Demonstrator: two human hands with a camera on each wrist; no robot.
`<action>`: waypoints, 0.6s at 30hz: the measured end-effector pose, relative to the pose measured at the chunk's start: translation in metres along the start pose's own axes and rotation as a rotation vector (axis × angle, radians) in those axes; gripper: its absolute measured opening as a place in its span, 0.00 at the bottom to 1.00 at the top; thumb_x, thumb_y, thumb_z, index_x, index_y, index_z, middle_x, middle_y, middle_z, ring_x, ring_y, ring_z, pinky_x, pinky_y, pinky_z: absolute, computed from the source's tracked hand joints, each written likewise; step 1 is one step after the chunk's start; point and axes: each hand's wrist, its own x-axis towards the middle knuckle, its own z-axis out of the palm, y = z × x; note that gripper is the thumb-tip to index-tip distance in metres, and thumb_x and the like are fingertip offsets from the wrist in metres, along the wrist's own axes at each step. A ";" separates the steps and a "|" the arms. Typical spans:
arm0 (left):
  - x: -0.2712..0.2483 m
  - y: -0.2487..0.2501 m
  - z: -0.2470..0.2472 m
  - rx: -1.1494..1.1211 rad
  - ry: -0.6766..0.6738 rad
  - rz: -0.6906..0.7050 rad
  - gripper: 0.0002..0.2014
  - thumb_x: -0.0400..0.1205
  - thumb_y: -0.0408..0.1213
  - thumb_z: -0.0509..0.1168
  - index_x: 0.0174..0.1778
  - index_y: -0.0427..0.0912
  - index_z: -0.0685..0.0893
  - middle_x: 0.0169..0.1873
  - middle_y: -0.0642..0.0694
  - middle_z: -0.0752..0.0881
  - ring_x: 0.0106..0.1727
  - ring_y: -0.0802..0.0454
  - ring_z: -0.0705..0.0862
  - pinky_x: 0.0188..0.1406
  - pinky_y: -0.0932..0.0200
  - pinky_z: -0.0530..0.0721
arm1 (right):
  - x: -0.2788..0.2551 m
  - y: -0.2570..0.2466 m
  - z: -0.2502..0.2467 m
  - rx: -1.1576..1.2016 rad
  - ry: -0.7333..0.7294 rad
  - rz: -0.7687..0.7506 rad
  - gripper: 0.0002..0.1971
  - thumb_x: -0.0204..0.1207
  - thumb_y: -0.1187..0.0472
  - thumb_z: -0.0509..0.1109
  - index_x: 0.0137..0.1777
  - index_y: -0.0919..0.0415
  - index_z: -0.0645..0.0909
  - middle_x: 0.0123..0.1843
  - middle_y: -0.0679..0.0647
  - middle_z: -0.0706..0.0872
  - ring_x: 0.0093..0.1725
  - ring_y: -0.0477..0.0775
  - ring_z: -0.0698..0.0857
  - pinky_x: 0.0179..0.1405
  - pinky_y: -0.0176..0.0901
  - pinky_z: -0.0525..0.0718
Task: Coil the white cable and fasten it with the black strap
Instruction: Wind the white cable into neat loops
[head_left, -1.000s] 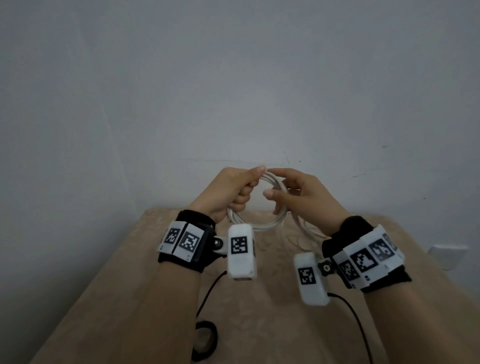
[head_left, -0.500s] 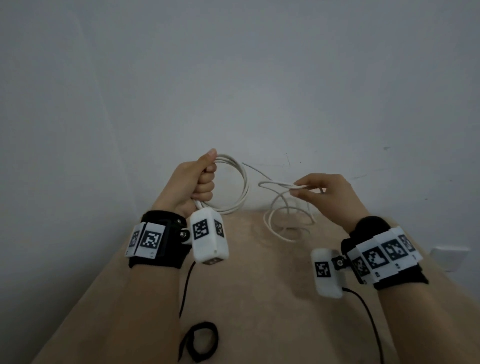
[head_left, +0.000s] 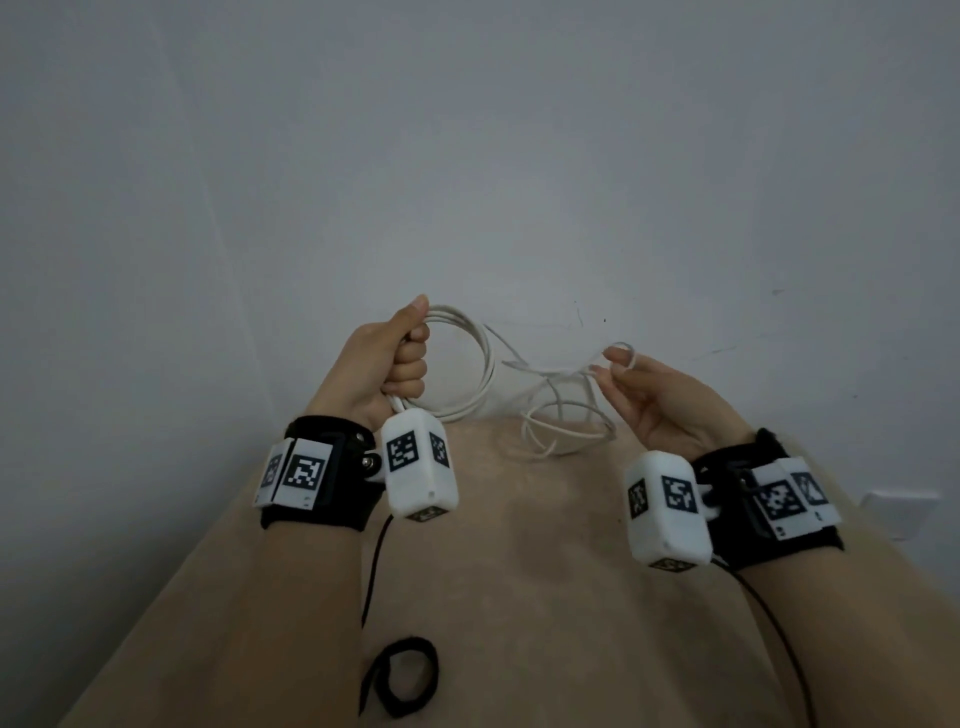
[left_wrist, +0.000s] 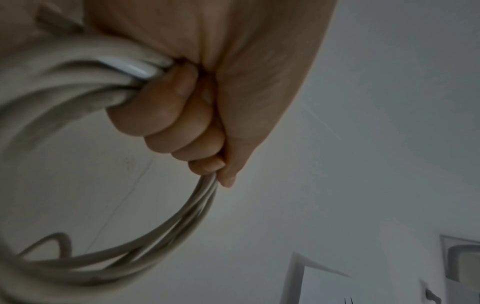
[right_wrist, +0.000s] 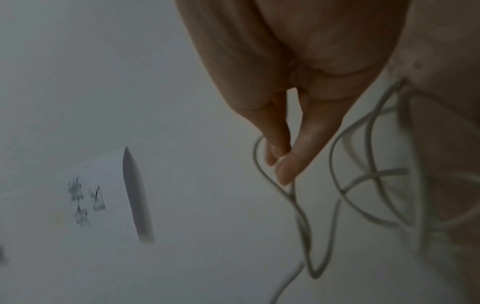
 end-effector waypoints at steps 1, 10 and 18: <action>0.001 -0.002 0.002 0.006 0.001 -0.015 0.19 0.85 0.48 0.60 0.30 0.46 0.67 0.16 0.57 0.59 0.14 0.63 0.55 0.12 0.69 0.51 | 0.000 0.004 0.001 -0.066 -0.004 -0.056 0.09 0.79 0.77 0.61 0.41 0.70 0.81 0.33 0.60 0.87 0.33 0.50 0.90 0.33 0.35 0.88; 0.008 -0.008 -0.006 -0.113 0.118 -0.055 0.19 0.85 0.48 0.62 0.30 0.45 0.68 0.14 0.57 0.59 0.12 0.62 0.56 0.08 0.69 0.54 | -0.007 0.003 0.007 -0.159 -0.060 -0.175 0.09 0.76 0.74 0.62 0.37 0.75 0.81 0.35 0.66 0.89 0.44 0.64 0.90 0.53 0.47 0.89; 0.005 0.002 -0.010 -0.199 0.111 -0.001 0.20 0.85 0.49 0.60 0.30 0.46 0.67 0.14 0.57 0.59 0.11 0.62 0.56 0.08 0.70 0.54 | -0.008 0.002 0.000 -0.562 -0.113 -0.129 0.15 0.72 0.80 0.69 0.58 0.71 0.80 0.43 0.62 0.92 0.47 0.55 0.92 0.52 0.40 0.88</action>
